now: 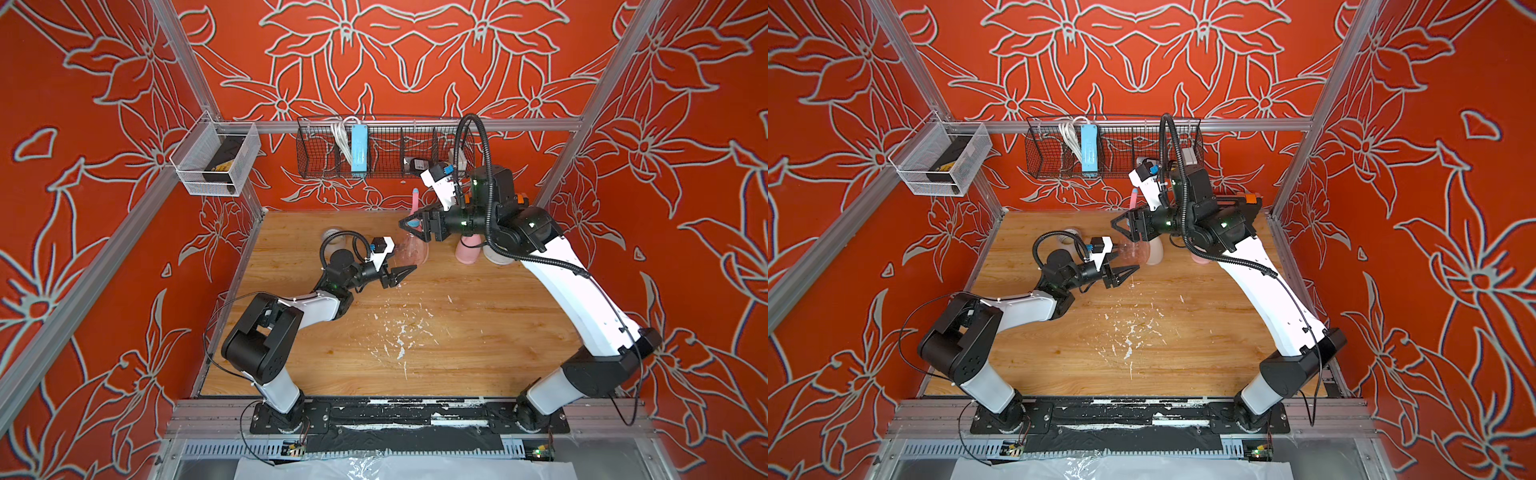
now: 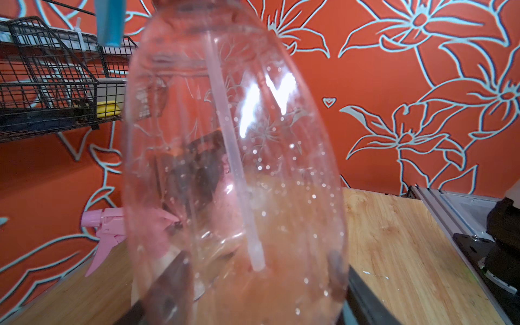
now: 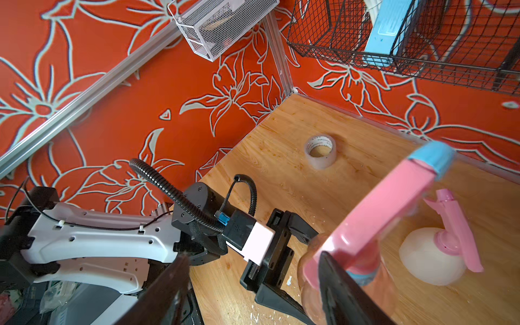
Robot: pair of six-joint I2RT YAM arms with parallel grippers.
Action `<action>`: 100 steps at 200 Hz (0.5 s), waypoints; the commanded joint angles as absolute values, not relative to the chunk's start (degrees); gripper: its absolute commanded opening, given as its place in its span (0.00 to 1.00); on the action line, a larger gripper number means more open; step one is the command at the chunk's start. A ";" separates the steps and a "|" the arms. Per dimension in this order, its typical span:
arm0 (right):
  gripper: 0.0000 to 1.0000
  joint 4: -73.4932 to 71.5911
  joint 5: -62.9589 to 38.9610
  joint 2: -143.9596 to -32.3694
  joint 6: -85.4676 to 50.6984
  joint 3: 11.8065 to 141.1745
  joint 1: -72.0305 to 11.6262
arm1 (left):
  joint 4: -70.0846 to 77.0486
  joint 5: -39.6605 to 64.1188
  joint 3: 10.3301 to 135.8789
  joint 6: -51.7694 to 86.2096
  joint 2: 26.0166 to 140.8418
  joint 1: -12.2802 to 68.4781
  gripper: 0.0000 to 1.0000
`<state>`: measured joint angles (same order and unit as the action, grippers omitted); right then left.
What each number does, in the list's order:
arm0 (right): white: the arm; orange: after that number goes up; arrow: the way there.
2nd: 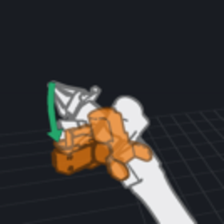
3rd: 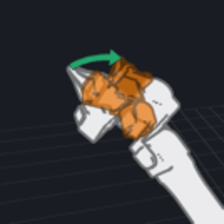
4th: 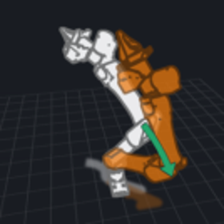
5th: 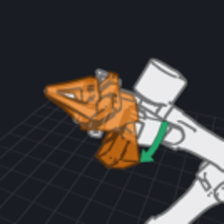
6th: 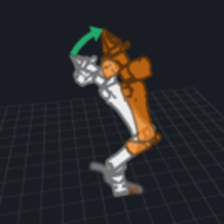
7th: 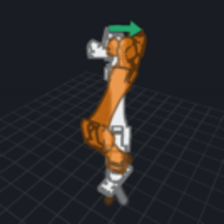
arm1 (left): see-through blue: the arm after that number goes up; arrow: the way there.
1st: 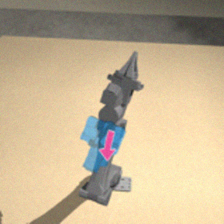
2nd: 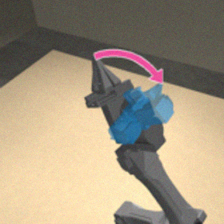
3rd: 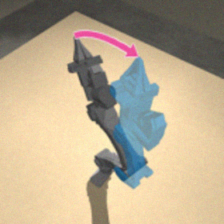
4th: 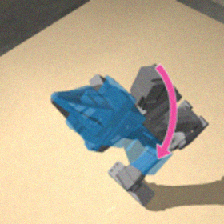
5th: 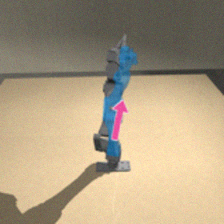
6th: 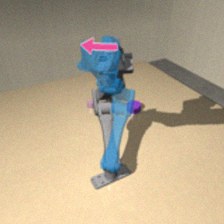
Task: Attach spray nozzles to spray bottles
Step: Screw the spray nozzle on the spray bottle.
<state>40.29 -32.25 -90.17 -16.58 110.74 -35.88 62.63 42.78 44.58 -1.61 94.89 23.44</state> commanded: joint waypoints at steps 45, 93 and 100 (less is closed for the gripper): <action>0.72 38.66 -33.40 -94.70 -17.31 114.00 -37.80 | 64.62 43.93 46.23 -1.67 93.03 23.12 0.44; 0.71 38.66 -33.32 -97.06 -17.78 116.31 -38.10 | 64.65 43.86 46.23 -1.67 92.82 23.09 0.44; 0.71 38.96 -33.38 -97.32 -17.75 116.68 -38.21 | 64.64 43.86 46.32 -1.67 92.82 23.11 0.44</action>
<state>38.26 -32.99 -95.94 -17.28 114.69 -37.67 61.58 42.78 44.58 -1.45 94.89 23.29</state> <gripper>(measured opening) 0.714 0.658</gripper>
